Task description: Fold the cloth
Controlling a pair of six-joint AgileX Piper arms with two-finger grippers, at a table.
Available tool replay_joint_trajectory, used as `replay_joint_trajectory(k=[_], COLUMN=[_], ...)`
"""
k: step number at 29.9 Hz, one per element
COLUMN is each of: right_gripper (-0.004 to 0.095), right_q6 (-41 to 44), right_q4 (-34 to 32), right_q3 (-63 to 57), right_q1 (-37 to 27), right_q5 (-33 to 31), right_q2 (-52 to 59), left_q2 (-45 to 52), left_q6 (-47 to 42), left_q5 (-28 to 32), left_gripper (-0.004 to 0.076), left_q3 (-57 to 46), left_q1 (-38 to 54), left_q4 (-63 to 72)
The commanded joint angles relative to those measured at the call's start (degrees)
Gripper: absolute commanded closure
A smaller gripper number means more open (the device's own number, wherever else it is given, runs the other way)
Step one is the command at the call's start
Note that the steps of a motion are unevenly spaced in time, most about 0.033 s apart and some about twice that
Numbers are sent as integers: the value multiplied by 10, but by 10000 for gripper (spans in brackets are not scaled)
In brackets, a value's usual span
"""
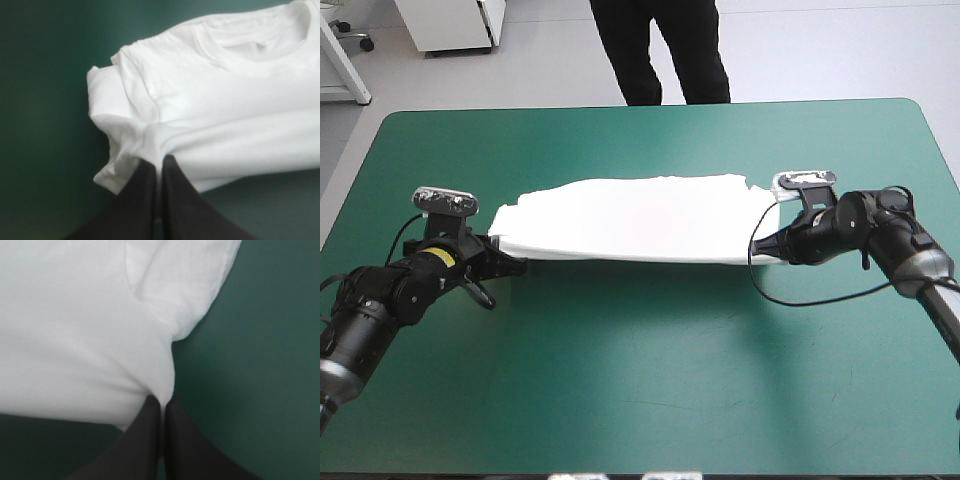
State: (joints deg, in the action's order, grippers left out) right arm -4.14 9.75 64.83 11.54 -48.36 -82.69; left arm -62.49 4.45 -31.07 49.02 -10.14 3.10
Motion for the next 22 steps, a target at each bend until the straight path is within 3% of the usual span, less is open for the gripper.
replay_joint_trajectory(k=[1, 7, 15, 17, 19, 22], right_gripper=[925, 925, 898, 793, 633, 378], right_q6=[-5, 3, -7, -11, -11, 11], right_q4=[13, 34, 82, 86, 86, 98], right_q3=[-45, -123, -188, -191, -192, -191], right_q1=[0, 0, 0, 0, 0, 0], right_q5=[3, -23, -42, -42, -43, -53], right_q2=[77, 150, 157, 157, 157, 157], left_q2=[60, 117, 125, 123, 119, 115], left_q6=[-7, -21, -21, -18, -5, 5], left_q5=[-22, -84, -122, -123, -127, -139], left_gripper=[733, 733, 732, 713, 634, 402], left_q3=[-25, -96, -156, -161, -162, -162], left_q1=[0, 0, 0, 0, 0, 0], left_q4=[3, 4, 32, 32, 32, 33])
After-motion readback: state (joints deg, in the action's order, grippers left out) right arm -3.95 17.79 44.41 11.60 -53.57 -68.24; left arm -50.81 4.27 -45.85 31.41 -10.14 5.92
